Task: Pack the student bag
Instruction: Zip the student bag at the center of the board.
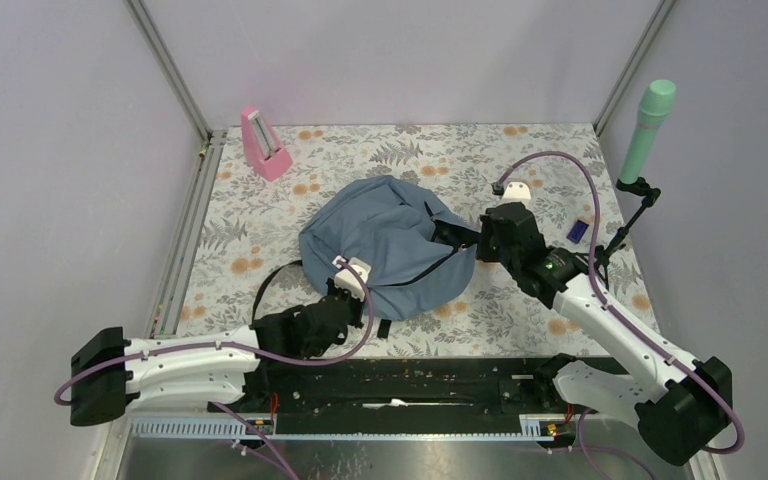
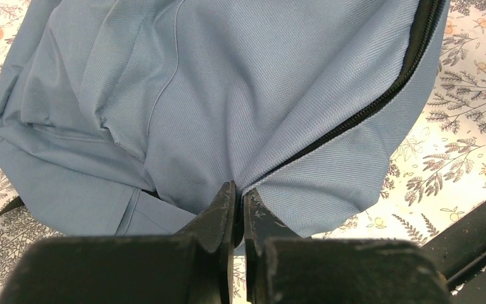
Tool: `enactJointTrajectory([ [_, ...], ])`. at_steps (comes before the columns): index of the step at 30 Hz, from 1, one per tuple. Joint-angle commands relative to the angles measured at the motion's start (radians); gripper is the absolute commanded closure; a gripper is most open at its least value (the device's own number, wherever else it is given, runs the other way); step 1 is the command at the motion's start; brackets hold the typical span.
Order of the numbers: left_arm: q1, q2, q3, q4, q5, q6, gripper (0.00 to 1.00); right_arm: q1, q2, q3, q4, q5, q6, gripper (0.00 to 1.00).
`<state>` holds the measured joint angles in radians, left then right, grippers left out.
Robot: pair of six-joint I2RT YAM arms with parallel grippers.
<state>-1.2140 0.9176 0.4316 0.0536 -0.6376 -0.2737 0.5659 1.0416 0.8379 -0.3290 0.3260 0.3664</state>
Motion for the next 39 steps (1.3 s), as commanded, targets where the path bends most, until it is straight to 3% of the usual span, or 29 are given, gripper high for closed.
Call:
enactJointTrajectory([
  [1, 0.016, -0.045, 0.006, -0.106, -0.093, -0.007, 1.0, -0.056, 0.001, 0.036, 0.067, 0.055, -0.062, 1.0],
  [2, 0.016, -0.044, 0.022, -0.112, -0.075, -0.004, 0.96, -0.055, -0.001, 0.032, 0.073, 0.016, -0.064, 1.0],
  [6, 0.015, -0.028, 0.109, -0.098, 0.051, 0.019, 0.38, -0.055, -0.013, -0.004, 0.113, -0.136, -0.042, 1.0],
  [7, 0.015, -0.014, 0.135, -0.087, 0.083, 0.023, 0.29, -0.055, -0.014, -0.013, 0.116, -0.162, -0.034, 1.0],
  [10, 0.014, 0.068, 0.218, -0.035, 0.164, 0.032, 0.19, -0.051, -0.021, -0.036, 0.117, -0.211, -0.014, 1.0],
  [16, 0.014, 0.296, 0.384, 0.1, 0.309, 0.042, 0.1, -0.047, -0.057, -0.073, 0.107, -0.216, -0.002, 1.0],
  [19, 0.015, 0.413, 0.485, 0.108, 0.315, 0.032, 0.06, -0.048, -0.076, -0.078, 0.095, -0.213, -0.002, 1.0],
  [24, 0.016, 0.575, 0.611, 0.03, 0.255, 0.027, 0.04, -0.048, -0.095, -0.085, 0.087, -0.207, 0.0, 1.0],
  [31, 0.015, 0.669, 0.608, 0.028, 0.2, 0.061, 0.11, -0.047, -0.11, -0.094, 0.085, -0.204, 0.008, 1.0],
  [39, 0.014, 0.739, 0.582, 0.02, 0.23, 0.077, 0.73, -0.046, -0.13, -0.079, 0.08, -0.21, 0.02, 1.0],
])
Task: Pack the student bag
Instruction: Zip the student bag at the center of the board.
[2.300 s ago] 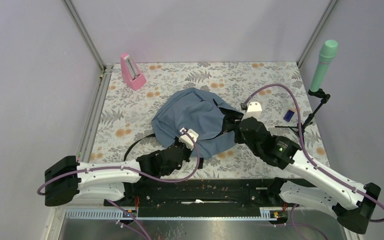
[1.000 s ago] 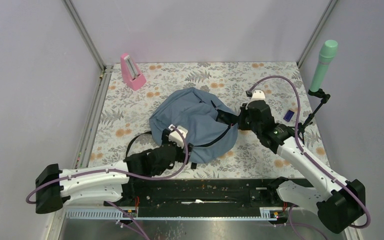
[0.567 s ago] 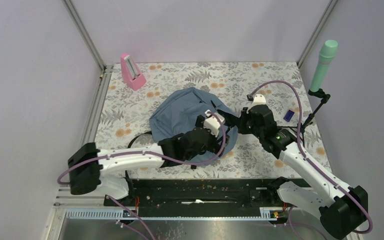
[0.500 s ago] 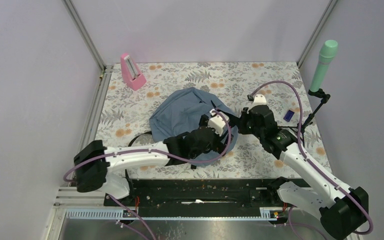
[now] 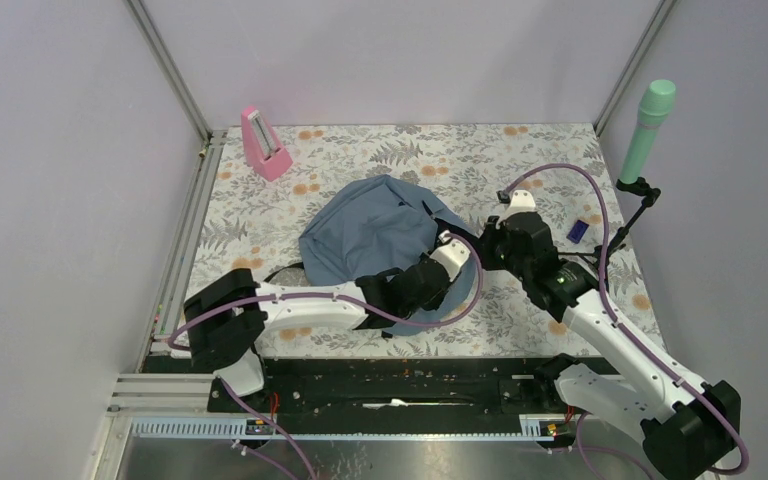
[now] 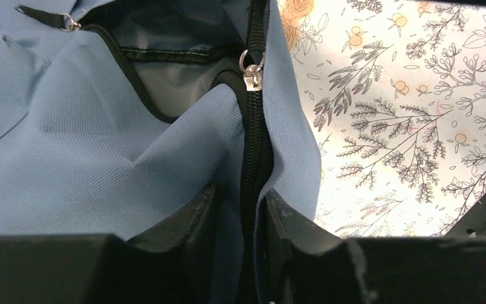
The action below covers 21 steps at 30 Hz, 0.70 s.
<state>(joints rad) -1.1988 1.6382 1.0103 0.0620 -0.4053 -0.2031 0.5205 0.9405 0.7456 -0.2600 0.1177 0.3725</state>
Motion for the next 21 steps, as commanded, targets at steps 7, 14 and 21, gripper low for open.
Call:
enactJointTrajectory([
  [7, -0.001, -0.033, -0.049, -0.048, -0.026, -0.045, 1.0, 0.03, 0.009, 0.043, -0.024, 0.115, -0.028, 1.0],
  [14, -0.004, -0.135, -0.175, -0.089, -0.011, -0.115, 1.0, 0.049, 0.072, 0.071, -0.044, 0.235, -0.044, 1.0],
  [21, -0.023, -0.251, -0.285, -0.132, 0.013, -0.155, 1.0, 0.049, 0.15, 0.129, -0.043, 0.315, -0.073, 1.0],
])
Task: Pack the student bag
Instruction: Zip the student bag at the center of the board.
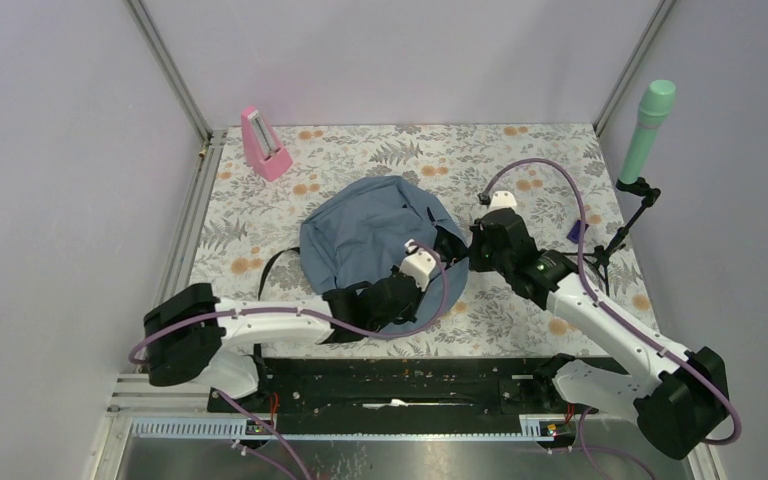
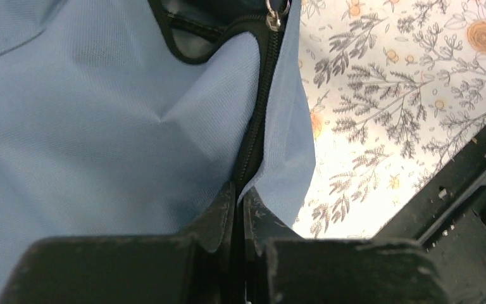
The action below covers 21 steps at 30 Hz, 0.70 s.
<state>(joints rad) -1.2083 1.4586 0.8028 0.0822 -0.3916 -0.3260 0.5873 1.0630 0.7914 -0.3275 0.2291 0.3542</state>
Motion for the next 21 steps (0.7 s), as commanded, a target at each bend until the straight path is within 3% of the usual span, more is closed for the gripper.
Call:
enactJointTrajectory([
  [1, -0.015, -0.086, -0.093, -0.158, -0.001, -0.036, 1.0, -0.018, 0.041, 0.094, 0.024, 0.213, -0.06, 1.0],
  [21, -0.053, -0.299, -0.208, -0.297, 0.03, -0.097, 1.0, -0.089, 0.32, 0.273, 0.092, 0.185, -0.152, 1.0],
])
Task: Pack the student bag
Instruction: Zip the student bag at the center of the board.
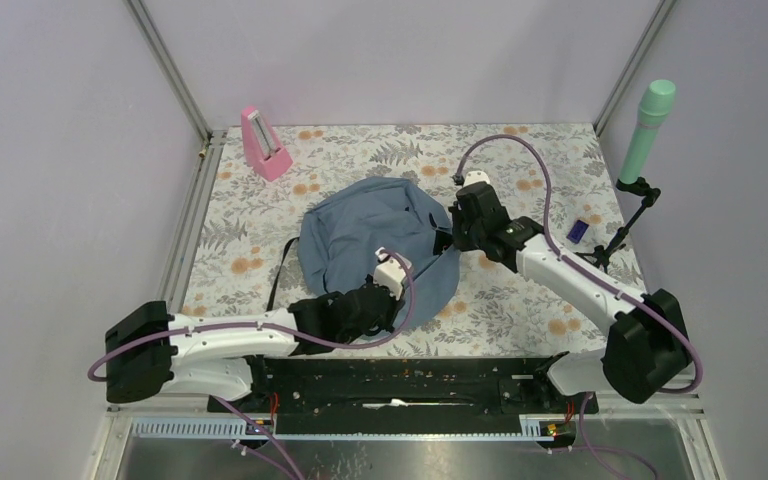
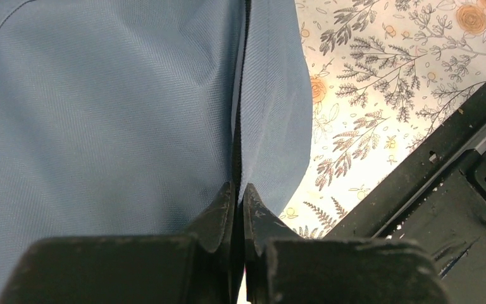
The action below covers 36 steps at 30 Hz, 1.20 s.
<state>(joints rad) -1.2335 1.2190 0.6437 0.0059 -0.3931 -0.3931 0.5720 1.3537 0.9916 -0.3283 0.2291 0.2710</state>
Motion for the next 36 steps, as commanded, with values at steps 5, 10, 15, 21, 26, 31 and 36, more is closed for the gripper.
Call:
enactJointTrajectory([
  [5, -0.03, -0.105, -0.072, -0.256, 0.017, -0.055, 1.0, -0.091, 0.027, 0.087, 0.091, 0.152, -0.082, 1.0],
  [10, -0.03, -0.119, -0.027, -0.268, -0.039, -0.035, 0.79, -0.087, -0.034, 0.061, 0.091, -0.057, -0.074, 1.0],
  [15, -0.029, -0.071, 0.116, -0.17, -0.033, 0.028, 0.25, -0.047, -0.1, 0.001, 0.075, -0.113, -0.052, 1.0],
  [21, -0.012, 0.088, 0.27, -0.038, 0.007, 0.092, 0.14, -0.013, -0.162, -0.036, 0.048, -0.113, -0.028, 1.0],
  [26, 0.01, 0.255, 0.328, 0.094, -0.046, 0.159, 0.15, 0.009, -0.197, -0.051, 0.036, -0.104, -0.01, 1.0],
  [31, 0.012, 0.355, 0.364, 0.139, -0.075, 0.18, 0.23, 0.02, -0.22, -0.055, 0.017, -0.09, -0.003, 1.0],
  [36, 0.008, 0.376, 0.33, 0.159, -0.2, 0.206, 0.82, 0.023, -0.241, -0.054, 0.004, -0.066, -0.001, 1.0],
])
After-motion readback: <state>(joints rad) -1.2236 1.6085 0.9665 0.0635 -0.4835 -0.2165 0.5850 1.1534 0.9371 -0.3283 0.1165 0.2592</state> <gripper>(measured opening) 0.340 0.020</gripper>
